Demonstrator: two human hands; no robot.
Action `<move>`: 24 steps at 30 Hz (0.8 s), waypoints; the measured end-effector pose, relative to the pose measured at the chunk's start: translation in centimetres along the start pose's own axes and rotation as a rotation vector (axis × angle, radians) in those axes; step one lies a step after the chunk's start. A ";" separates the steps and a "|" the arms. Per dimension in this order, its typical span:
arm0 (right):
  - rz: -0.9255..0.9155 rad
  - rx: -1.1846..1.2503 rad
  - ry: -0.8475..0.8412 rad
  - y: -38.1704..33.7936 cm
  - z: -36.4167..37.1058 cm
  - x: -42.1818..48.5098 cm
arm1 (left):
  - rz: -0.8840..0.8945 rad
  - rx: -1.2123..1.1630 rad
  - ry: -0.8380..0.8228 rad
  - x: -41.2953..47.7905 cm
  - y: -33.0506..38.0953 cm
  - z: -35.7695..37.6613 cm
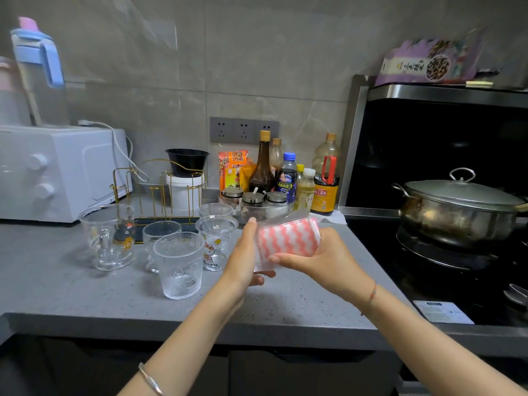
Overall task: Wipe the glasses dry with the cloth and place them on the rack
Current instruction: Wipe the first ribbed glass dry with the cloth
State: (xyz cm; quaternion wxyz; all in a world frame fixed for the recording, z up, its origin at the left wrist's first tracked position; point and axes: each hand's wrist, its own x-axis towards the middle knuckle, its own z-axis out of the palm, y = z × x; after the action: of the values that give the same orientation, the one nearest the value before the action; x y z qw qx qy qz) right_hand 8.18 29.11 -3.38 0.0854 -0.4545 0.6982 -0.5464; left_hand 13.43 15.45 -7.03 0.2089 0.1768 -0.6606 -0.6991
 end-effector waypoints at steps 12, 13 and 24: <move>0.210 0.534 -0.217 -0.1 -0.8 0.2 | 0.657 0.353 0.058 -1.3 -1.2 -0.9; 0.216 0.518 -0.216 0.0 -0.8 0.1 | 0.662 0.350 0.040 -1.3 -1.3 -0.9; 0.167 0.278 -0.031 0.0 -0.2 0.1 | 0.317 0.226 -0.043 -1.7 1.2 -1.1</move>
State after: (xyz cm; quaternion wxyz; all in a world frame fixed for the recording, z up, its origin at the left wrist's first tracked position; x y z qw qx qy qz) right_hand 7.99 29.12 -3.26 0.2037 -0.3870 0.6497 -0.6218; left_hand 15.54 15.41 -5.96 0.2811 0.0776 -0.7588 -0.5824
